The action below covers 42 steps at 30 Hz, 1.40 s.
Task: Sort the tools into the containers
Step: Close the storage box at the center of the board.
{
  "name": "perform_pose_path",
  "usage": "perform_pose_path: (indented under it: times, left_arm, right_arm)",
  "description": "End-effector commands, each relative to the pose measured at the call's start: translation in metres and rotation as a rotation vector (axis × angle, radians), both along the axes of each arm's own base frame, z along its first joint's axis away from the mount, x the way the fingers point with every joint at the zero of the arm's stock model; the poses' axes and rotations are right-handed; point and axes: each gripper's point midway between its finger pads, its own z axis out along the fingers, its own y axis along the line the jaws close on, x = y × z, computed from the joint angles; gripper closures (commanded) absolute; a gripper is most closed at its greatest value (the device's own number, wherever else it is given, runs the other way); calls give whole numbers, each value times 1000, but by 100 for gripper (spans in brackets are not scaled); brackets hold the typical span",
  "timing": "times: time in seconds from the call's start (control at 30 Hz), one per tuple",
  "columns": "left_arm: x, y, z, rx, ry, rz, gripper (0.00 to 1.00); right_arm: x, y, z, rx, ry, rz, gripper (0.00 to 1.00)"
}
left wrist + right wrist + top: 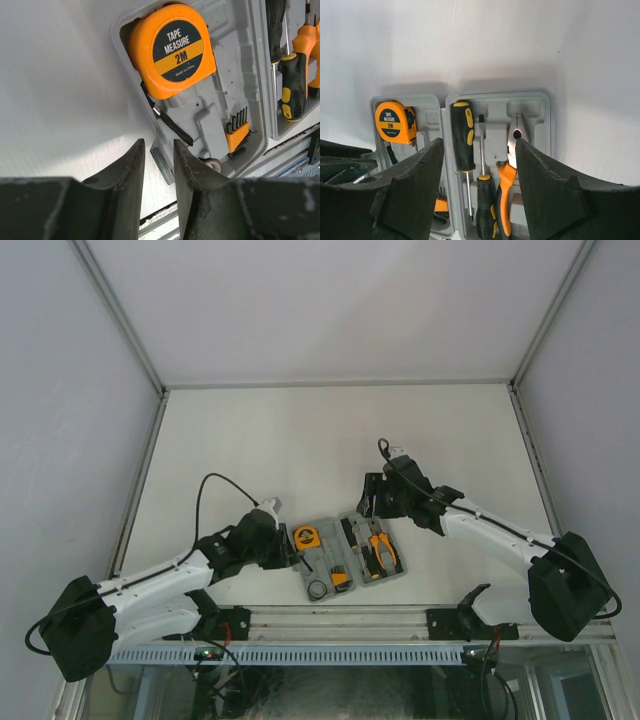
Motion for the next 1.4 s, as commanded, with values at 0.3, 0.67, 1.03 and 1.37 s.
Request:
perform_pose_path:
  times: [0.3,0.67,1.03,1.37]
  left_arm:
    - [-5,3,-2,-15,-1,33,70]
    - [3,1,0,4,-5,56,92]
    - [35,12,11,0,-22,105,96]
    - [63,44,14,7,-36,214,99]
  right_arm:
    - [4,-3,12,27,-49,-31,41]
    - [11,-16,16,7,-81,-91,41]
    - [15,-47,-3,110,26,-171,32]
    - [11,-64,-12,129,52,-194,28]
